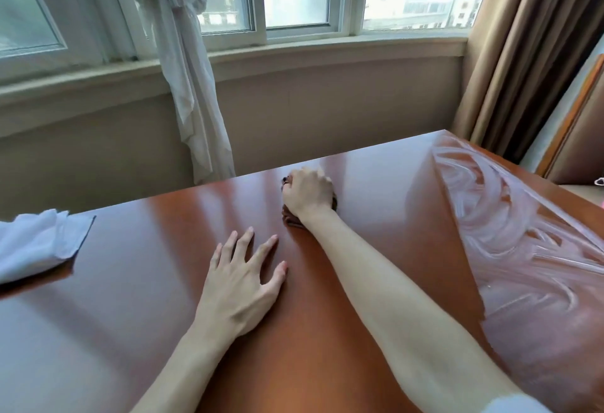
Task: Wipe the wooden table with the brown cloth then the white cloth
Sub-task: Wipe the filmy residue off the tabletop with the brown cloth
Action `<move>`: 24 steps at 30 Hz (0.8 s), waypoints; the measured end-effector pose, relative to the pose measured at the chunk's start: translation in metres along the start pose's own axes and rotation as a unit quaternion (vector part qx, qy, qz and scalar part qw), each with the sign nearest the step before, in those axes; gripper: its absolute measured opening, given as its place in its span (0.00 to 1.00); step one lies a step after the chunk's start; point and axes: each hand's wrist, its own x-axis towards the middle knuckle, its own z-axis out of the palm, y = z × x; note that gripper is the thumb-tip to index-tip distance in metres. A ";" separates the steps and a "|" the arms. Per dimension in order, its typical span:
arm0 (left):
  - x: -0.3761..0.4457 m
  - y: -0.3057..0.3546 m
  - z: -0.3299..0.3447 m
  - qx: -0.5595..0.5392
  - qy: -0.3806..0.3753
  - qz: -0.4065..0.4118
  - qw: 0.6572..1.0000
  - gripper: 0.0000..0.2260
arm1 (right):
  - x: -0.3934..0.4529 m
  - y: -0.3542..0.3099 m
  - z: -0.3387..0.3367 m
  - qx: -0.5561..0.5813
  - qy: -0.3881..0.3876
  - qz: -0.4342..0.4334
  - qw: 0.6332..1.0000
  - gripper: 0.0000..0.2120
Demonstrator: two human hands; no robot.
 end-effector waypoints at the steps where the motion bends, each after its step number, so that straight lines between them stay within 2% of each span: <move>1: 0.000 0.000 0.000 0.000 0.000 0.003 1.000 0.31 | -0.010 -0.011 0.002 0.011 -0.005 -0.012 1.000 0.13; 5: -0.001 -0.001 -0.004 -0.063 0.004 0.003 0.998 0.29 | -0.062 -0.013 -0.012 0.082 -0.014 -0.014 0.996 0.12; 9: -0.003 -0.006 -0.013 -0.152 0.010 0.014 0.988 0.22 | -0.120 0.017 -0.043 0.089 -0.014 -0.053 0.994 0.07; 12: -0.006 -0.007 -0.017 -0.100 -0.012 0.043 0.994 0.23 | -0.149 0.055 -0.070 0.077 -0.017 -0.048 0.996 0.04; 15: -0.016 0.014 -0.020 -0.071 -0.016 0.085 0.994 0.22 | -0.156 0.107 -0.093 0.046 -0.003 0.026 0.999 0.05; 17: -0.025 0.038 -0.021 -0.084 -0.022 0.109 0.990 0.21 | -0.163 0.132 -0.107 0.031 0.007 0.067 0.997 0.09; 21: -0.041 0.090 -0.012 -0.089 -0.042 0.151 0.984 0.25 | -0.202 0.142 -0.122 0.010 0.009 0.084 0.996 0.11; 24: -0.050 0.126 -0.006 -0.081 -0.071 0.126 0.986 0.29 | -0.253 0.140 -0.136 0.024 0.020 0.063 0.998 0.13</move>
